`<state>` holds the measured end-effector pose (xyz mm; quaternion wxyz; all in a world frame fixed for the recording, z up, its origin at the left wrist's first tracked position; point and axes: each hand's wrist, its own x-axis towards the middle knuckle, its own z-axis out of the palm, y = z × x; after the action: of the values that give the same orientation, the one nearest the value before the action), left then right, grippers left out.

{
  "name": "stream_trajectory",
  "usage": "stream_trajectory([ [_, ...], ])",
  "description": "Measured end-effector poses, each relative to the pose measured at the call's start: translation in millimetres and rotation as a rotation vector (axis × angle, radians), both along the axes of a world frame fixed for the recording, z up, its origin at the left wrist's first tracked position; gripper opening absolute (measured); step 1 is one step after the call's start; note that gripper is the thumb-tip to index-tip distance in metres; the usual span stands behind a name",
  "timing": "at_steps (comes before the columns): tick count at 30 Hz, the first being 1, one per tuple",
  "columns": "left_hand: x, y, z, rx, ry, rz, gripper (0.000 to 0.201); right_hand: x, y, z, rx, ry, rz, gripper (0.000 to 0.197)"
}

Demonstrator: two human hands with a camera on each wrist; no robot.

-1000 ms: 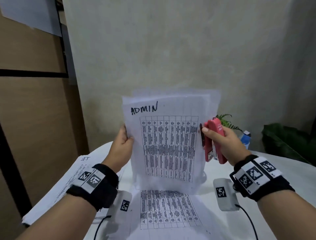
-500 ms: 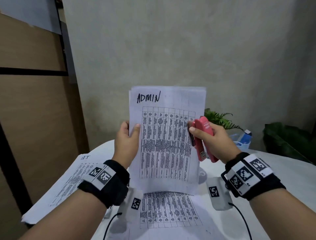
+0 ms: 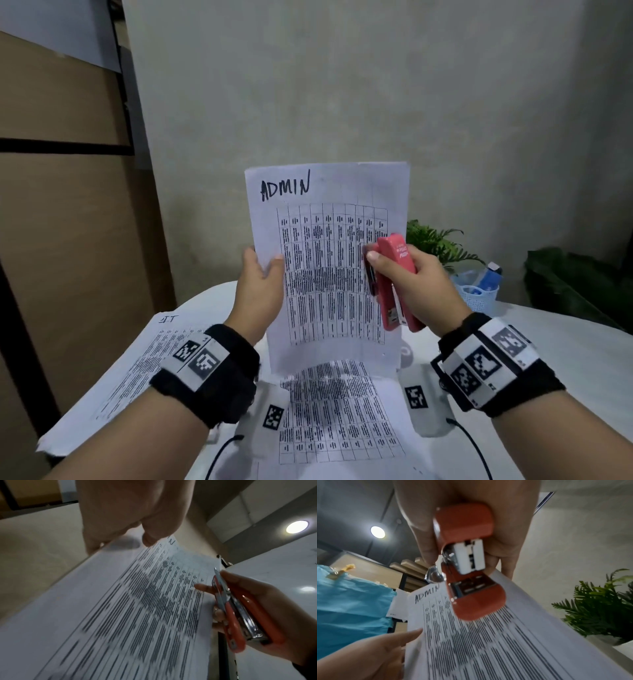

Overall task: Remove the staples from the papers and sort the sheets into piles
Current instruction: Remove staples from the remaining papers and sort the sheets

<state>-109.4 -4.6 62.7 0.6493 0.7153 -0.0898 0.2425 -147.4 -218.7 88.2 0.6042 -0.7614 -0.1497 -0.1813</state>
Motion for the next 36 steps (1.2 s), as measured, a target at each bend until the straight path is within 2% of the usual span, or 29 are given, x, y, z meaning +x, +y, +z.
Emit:
stream_trajectory([
  [3, 0.0, 2.4, -0.3, 0.059, 0.044, -0.038, 0.034, -1.7, -0.5, 1.0, -0.057, 0.096, 0.061, 0.026],
  [6, 0.7, -0.6, -11.2, 0.154, 0.096, -0.042, 0.027, 1.6, 3.5, -11.9, -0.103, 0.174, 0.08, 0.025],
  [8, 1.0, -3.9, -15.5, 0.202, 0.083, -0.028, 0.021, 5.2, 5.4, -15.7, -0.093, 0.163, 0.047, 0.024],
  [11, 4.3, -4.5, -11.4, 0.133, 0.056, 0.007, 0.011, 8.7, 3.9, -8.0, -0.082, 0.107, -0.068, 0.029],
  [13, 6.7, -2.7, -6.6, 0.065, 0.038, 0.014, 0.01, 13.5, -0.8, 2.4, -0.125, -0.019, -0.221, 0.042],
  [16, 6.9, -0.3, -4.5, 0.026, 0.016, -0.007, 0.011, 10.3, 2.7, 34.2, 0.002, -0.35, -0.403, 0.027],
  [18, 6.5, 0.1, -5.9, 0.02, 0.013, -0.009, 0.012, 5.7, 12.8, 58.8, 0.138, -0.527, -0.361, 0.029],
  [20, 5.7, -1.6, -7.5, 0.023, -0.005, -0.009, 0.009, 3.4, 27.4, 81.6, 0.191, -0.668, -0.266, 0.033],
  [22, 2.6, -4.6, -7.7, 0.037, -0.023, -0.006, 0.007, 7.7, 43.5, 98.1, 0.166, -0.784, -0.217, 0.035],
  [24, -0.4, -7.6, -7.3, 0.053, -0.034, -0.011, 0.008, 17.7, 56.8, 105.3, 0.04, -0.855, -0.276, 0.032],
  [27, -2.0, -10.4, -7.6, 0.079, -0.034, -0.007, 0.008, 35.5, 69.3, 102.3, -0.207, -0.778, -0.395, 0.041],
  [29, -2.1, -11.8, -10.0, 0.095, -0.027, -0.007, 0.008, 43.2, 76.4, 97.5, -0.254, -0.656, -0.382, 0.041],
  [33, -2.5, -13.3, -16.8, 0.127, -0.032, -0.026, 0.007, 49.3, 85.9, 94.6, -0.072, -0.479, -0.272, 0.033],
  [36, -4.2, -13.4, -19.0, 0.161, -0.039, -0.037, 0.006, 45.6, 92.4, 96.4, 0.054, -0.434, -0.236, 0.031],
])
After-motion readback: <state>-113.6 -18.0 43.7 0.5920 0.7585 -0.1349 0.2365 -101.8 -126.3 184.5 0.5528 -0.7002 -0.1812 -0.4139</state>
